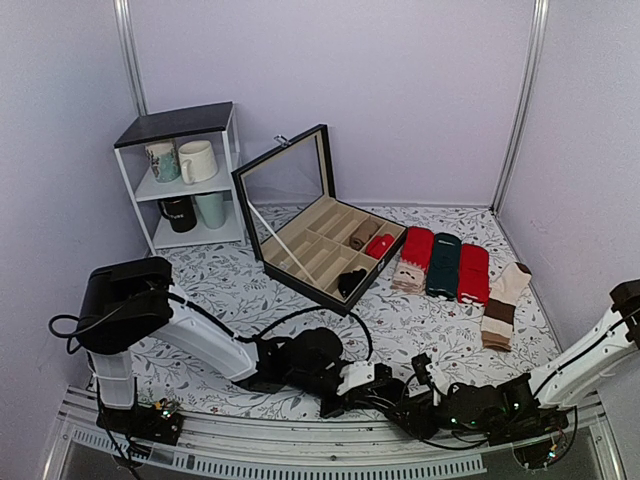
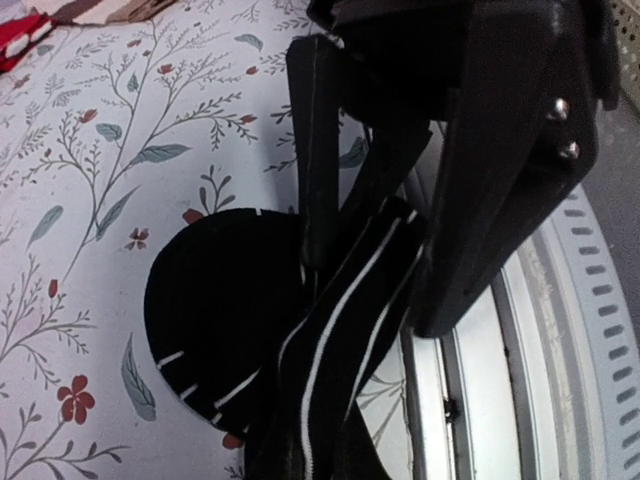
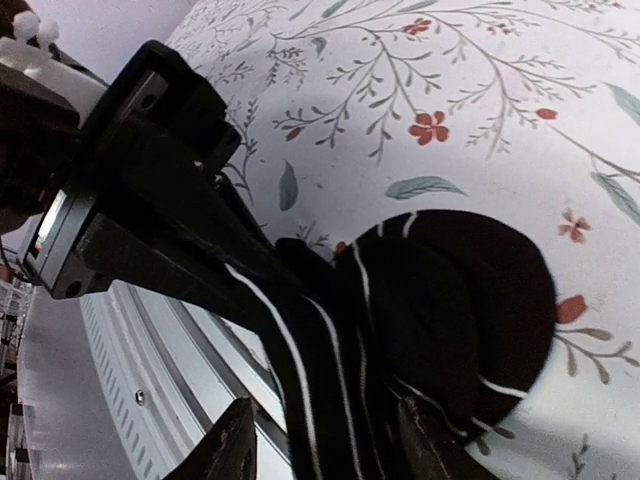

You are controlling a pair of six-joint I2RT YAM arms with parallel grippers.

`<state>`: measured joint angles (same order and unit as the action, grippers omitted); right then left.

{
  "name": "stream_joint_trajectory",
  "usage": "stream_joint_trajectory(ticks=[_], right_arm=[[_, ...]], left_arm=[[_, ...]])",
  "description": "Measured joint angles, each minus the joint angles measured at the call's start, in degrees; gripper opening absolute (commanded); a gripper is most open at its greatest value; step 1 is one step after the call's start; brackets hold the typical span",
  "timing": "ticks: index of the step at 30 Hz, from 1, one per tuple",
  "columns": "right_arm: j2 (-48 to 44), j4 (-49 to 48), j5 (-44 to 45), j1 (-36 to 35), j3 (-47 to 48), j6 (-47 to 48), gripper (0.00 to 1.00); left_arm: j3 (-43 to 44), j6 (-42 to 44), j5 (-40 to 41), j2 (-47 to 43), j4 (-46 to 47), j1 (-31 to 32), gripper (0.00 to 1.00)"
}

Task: Roll the socks
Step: Roll the sock at the corner of the board.

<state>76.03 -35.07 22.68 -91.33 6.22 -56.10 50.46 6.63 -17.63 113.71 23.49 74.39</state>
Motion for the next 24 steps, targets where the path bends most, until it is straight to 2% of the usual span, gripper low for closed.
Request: stream_joint_trajectory(ticks=[7,11,14,18,24], right_arm=[[-16.3,18.4,4.0,0.0,0.0,5.0,0.52],[-22.0,21.0,4.4,0.0,0.0,10.9,0.53],[-21.1,20.8,4.3,0.0,0.0,15.2,0.55],[-15.0,18.4,3.8,0.0,0.6,19.7,0.55],[-6.5,14.2,3.1,0.0,3.3,22.1,0.55]], left_arm=[[-0.7,-5.9,-1.4,0.6,2.1,-0.8,0.00],[-0.6,-7.9,-3.7,1.5,2.8,-1.6,0.00],[-0.3,-8.6,-5.0,2.1,2.9,-2.1,0.00],[-0.2,-8.9,-6.4,2.5,3.0,-2.5,0.00],[-0.2,-9.0,-7.1,2.8,3.4,-2.8,0.00]])
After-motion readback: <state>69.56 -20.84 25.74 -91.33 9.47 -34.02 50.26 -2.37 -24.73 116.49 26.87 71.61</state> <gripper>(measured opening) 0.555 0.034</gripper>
